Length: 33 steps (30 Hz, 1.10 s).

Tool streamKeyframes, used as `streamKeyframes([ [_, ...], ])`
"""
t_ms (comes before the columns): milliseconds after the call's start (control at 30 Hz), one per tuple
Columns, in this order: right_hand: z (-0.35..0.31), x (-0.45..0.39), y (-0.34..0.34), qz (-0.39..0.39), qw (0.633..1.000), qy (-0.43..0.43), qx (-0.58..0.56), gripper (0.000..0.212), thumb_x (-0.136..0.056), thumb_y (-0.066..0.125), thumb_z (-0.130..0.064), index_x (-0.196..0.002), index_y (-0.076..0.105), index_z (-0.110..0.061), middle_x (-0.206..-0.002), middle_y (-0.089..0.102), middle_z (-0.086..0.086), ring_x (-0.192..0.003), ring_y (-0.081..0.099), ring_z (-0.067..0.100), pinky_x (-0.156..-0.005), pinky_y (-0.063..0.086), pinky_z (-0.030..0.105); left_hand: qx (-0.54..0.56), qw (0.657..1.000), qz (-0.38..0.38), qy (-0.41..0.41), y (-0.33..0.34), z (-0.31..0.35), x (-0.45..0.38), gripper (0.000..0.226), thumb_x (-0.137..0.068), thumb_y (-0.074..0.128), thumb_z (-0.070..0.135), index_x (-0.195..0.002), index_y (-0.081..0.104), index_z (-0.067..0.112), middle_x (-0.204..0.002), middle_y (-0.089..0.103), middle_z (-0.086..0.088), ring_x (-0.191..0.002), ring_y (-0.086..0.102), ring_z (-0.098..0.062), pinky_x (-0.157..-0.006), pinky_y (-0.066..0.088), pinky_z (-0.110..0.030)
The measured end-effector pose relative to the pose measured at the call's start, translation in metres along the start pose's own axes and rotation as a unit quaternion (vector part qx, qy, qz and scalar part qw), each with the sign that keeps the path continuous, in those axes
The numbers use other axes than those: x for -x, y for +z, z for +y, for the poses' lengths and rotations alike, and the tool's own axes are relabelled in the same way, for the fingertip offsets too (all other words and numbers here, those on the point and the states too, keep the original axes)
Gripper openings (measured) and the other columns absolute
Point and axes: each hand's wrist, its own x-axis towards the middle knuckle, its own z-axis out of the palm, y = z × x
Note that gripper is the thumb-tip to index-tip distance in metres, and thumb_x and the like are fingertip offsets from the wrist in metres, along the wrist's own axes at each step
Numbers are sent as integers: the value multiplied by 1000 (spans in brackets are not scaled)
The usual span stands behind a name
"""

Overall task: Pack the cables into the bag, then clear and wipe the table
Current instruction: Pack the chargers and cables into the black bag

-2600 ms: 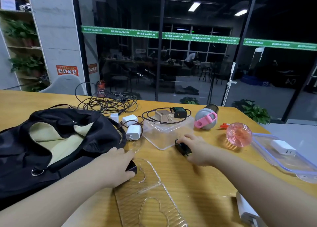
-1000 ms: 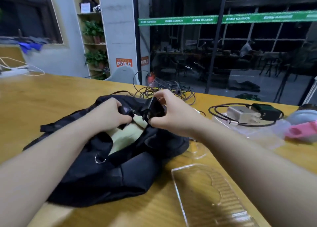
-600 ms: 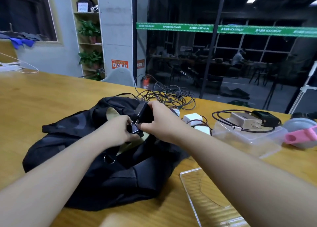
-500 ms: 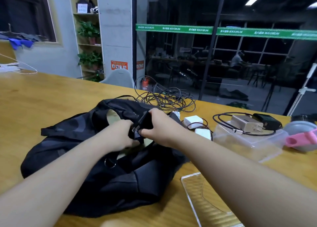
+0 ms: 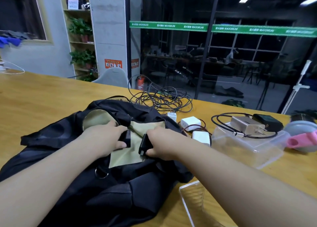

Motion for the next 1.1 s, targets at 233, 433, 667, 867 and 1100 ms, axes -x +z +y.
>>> streamKeyframes([
  [233,3,-20,2,32,996,-63,59,33,-90,57,-21,-121,51,-10,-119,54,12,-105,57,34,-70,40,34,-83,996,-9,-20,-3,3,-2,59,-95,44,32,-145,14,41,-142,37,6,-110,56,-21,-74,47,-32],
  [433,14,14,-1,37,994,-21,99,45,-87,64,-29,-126,46,-17,-119,59,7,-109,57,32,-70,38,34,-68,993,46,-90,-8,1,16,78,-89,52,28,-147,1,35,-152,18,-9,-102,59,-26,-69,47,-33],
  [667,-3,61,-2,116,990,18,83,33,-93,50,-27,-124,44,-17,-124,55,7,-109,56,31,-77,44,38,-15,996,78,-37,-30,24,60,73,-90,53,36,-147,7,34,-157,-13,-3,-89,63,-23,-63,51,-32],
  [867,-14,117,-17,206,977,43,-40,54,-91,53,-30,-140,30,-22,-139,47,2,-119,51,28,-93,45,42,156,970,181,44,-38,74,88,63,-90,48,43,-144,16,34,-155,15,7,-120,52,-24,-87,48,-37],
  [1100,1,184,-11,283,934,102,-195,69,-89,58,-25,-146,19,-26,-140,44,0,-122,49,22,-98,42,38,309,882,316,162,-54,147,117,43,-90,47,31,-130,34,39,-112,63,14,-101,59,-22,-76,46,-34],
])
